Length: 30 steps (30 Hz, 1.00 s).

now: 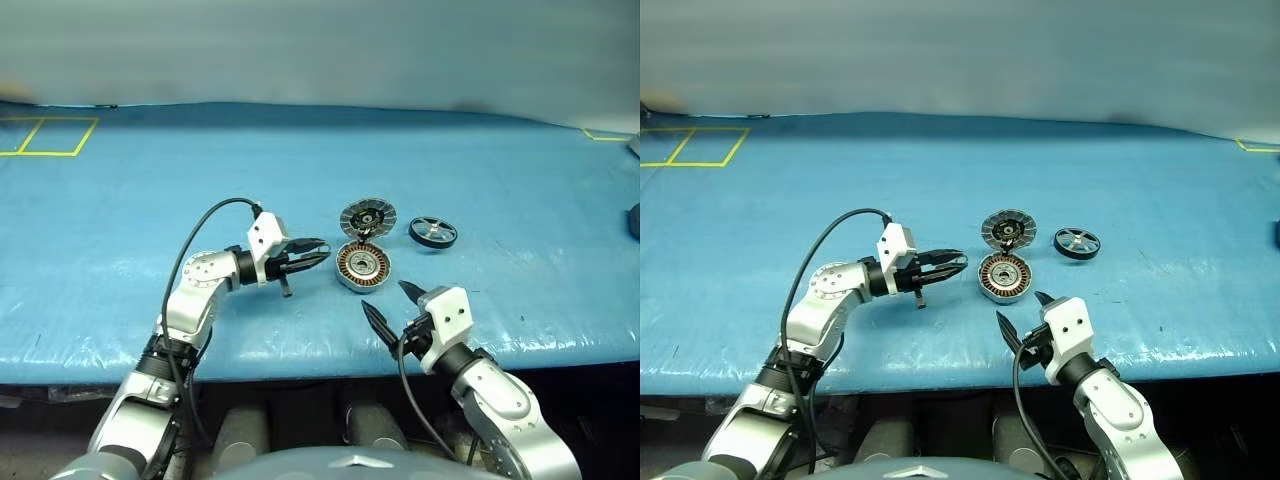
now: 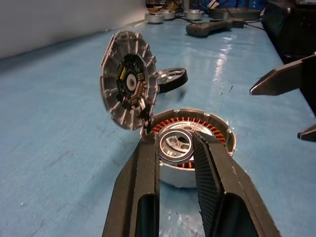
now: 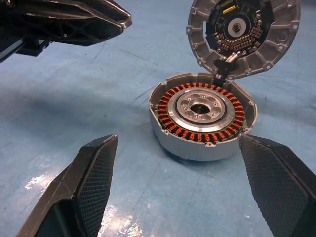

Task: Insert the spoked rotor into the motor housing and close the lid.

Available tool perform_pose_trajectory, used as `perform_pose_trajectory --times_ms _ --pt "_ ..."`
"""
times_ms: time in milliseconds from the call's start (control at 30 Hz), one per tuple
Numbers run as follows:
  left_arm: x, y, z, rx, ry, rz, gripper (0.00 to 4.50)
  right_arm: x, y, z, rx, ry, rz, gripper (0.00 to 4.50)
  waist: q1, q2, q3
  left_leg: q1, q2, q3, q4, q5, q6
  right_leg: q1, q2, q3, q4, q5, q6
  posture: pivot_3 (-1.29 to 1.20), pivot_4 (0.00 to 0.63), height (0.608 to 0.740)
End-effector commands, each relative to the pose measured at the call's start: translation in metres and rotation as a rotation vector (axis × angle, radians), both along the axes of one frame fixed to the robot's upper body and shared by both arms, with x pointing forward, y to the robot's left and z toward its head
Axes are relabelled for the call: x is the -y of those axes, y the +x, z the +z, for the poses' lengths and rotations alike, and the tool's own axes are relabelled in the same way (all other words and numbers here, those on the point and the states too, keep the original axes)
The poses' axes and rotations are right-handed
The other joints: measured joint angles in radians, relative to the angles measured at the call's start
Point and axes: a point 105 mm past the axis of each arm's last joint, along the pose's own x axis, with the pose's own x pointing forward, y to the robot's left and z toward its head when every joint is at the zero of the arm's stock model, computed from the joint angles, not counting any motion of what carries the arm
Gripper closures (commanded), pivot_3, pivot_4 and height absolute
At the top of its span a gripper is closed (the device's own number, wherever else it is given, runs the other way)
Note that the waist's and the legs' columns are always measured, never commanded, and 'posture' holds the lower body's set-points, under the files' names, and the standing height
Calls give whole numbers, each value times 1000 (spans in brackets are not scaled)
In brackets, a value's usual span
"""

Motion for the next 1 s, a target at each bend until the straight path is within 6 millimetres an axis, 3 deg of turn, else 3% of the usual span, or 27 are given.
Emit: perform_pose_trajectory --times_ms 33,300,667,833,1000 --pt "26 -1 6 78 39 -72 3864 3 0 10 49 0 -23 387 1 0 0 0 0 0 0 0 0 0 0 0 0 0 0 0 150 740" --pt "51 20 -8 103 142 -36 3864 3 -3 4 38 -17 -60 387 -2 0 0 0 0 0 2 0 0 1 1 1 0 0 1 0 150 740" --pt "56 18 -27 23 214 -86 3864 3 -3 -3 38 -17 -118 387 1 0 0 -1 0 -1 1 0 0 0 1 0 0 0 0 0 150 740" --pt "52 31 -33 22 249 -10 3864 3 -1 -6 34 -32 -118 387 1 0 0 -1 0 -1 2 0 0 0 1 0 0 0 1 0 150 740" --pt "53 32 -32 4 266 -22 3864 2 -1 -14 18 -49 -125 387 0 0 0 -1 0 -1 1 0 0 0 1 0 0 0 0 0 150 740"
